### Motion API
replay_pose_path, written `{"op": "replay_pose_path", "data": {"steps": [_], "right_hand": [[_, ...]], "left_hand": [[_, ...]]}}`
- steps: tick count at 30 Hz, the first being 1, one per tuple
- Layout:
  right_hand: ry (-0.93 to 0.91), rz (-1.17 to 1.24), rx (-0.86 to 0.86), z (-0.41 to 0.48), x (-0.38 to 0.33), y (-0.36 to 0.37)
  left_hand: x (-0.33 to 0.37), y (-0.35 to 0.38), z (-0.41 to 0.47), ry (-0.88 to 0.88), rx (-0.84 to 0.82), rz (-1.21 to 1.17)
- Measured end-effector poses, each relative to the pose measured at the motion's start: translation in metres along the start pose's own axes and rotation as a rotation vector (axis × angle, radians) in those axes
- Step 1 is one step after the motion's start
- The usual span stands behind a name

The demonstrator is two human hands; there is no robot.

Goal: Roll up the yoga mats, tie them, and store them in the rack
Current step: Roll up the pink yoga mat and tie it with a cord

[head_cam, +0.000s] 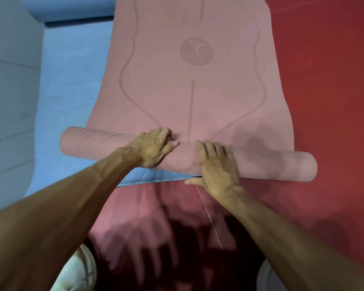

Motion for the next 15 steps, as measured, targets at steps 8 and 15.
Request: {"op": "replay_pose_path", "data": {"steps": [8,15], "right_hand": [[-0.057,0.127,-0.033,0.029,0.01,-0.006],[-0.044,0.072,-0.272,0.038,0.007,-0.012]], "left_hand": [[0.004,-0.009,0.002,-0.093,0.041,0.199],[0.02,0.001,-0.03,-0.05,0.059,0.346]]}}
Point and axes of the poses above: each hand's wrist, its own z-axis towards the middle knuckle, its own y-axis out of the palm, x = y × z, the point moved 10 cm from there along z, towards the middle knuckle, and after that the axes turned 10 degrees about y, right-handed, at the moved point
